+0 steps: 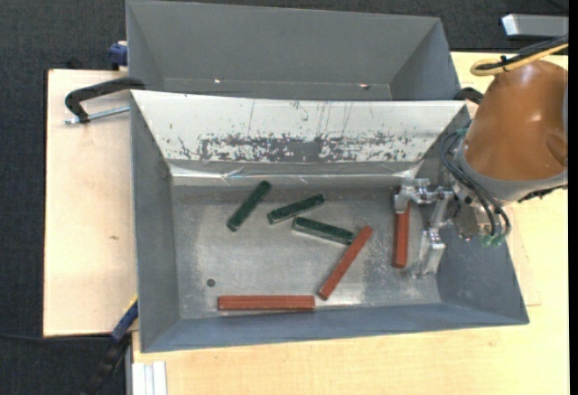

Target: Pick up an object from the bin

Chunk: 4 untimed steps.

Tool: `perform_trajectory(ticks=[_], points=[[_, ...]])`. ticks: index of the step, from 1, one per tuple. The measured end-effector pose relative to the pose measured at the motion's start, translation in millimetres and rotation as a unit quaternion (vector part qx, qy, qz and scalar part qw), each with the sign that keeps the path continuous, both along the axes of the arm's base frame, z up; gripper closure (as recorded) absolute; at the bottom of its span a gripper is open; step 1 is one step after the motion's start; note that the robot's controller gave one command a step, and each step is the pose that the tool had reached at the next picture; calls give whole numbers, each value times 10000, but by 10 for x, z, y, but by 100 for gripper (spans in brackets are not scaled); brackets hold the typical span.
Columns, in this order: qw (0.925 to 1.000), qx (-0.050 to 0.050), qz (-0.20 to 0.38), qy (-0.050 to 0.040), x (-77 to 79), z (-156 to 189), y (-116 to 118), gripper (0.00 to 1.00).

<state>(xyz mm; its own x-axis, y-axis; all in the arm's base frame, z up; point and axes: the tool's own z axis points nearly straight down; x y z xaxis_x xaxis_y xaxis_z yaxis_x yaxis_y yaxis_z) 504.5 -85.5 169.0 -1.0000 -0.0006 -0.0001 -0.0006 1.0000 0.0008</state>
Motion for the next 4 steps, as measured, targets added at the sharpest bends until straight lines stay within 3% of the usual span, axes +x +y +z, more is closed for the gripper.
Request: perform_trajectory(ticks=[1,2,3,4], points=[[9991,-12,411,-53,348,-369,189,0],[9879,3,1553,-13,446,-673,191,0],[9831,5,1830,-1,413,-980,864,100],[9831,4,1831,-1,413,-981,863,100]])
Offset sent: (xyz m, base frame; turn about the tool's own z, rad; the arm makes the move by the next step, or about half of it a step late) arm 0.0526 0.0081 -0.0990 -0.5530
